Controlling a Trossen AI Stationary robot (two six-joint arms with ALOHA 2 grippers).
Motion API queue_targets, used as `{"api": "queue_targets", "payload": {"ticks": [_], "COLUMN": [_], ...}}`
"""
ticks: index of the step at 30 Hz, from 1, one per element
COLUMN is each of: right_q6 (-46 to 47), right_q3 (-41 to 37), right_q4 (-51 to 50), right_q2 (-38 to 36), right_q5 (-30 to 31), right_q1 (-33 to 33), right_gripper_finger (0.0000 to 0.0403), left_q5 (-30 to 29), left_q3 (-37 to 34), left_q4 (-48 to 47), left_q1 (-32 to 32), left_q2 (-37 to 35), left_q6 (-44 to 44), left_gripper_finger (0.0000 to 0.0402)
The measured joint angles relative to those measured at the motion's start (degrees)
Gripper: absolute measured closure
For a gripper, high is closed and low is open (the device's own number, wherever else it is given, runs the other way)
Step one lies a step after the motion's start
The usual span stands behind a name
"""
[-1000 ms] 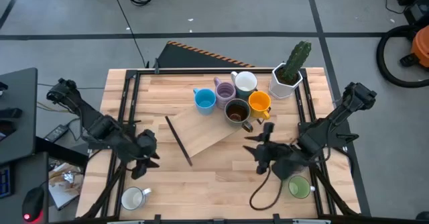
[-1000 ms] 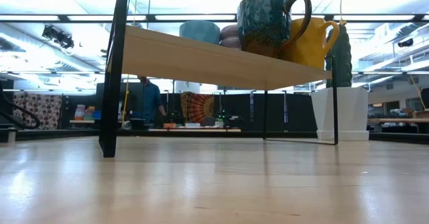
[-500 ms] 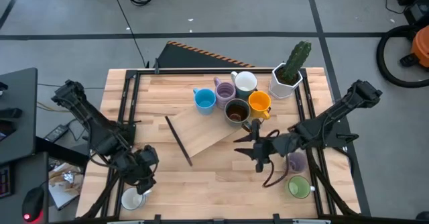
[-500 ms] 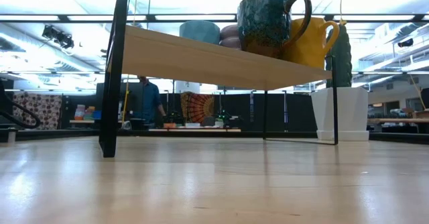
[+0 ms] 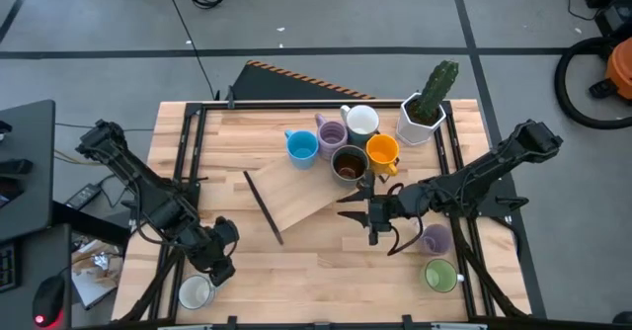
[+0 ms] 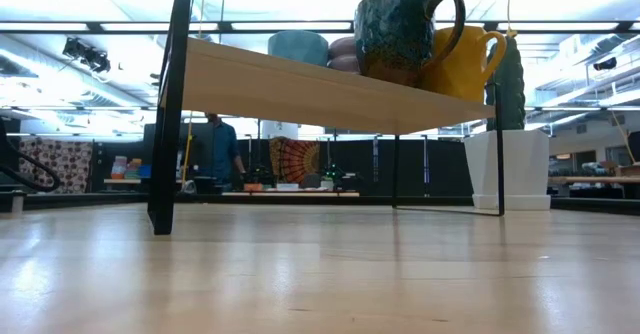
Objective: Place coffee mugs
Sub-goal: Put the white patterned mug on the shelf
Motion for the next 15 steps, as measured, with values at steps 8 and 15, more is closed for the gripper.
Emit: {"api": "queue_targets", "payload": {"ticks": [8, 15], "right_q6": [-0.15, 0.04], "right_q3": [0.00, 0.00], "right_q4": [-1.37, -1.69], "right_q2": [-0.06, -0.06], "right_q5": [-1.37, -1.79], "right_q1": [-0.06, -0.09], "right_gripper_finger": [0.0261, 0.0261], "left_q5": [2.32, 0.93], "left_q3": [6.14, 19.68], "left_q4": [0.07, -15.47], "left_q1": [1.43, 1.26], "left_q2": [2.45, 12.21], "left_q6": [-2.23, 4.22], "left_gripper_finger": [0.0256, 0.0275]}}
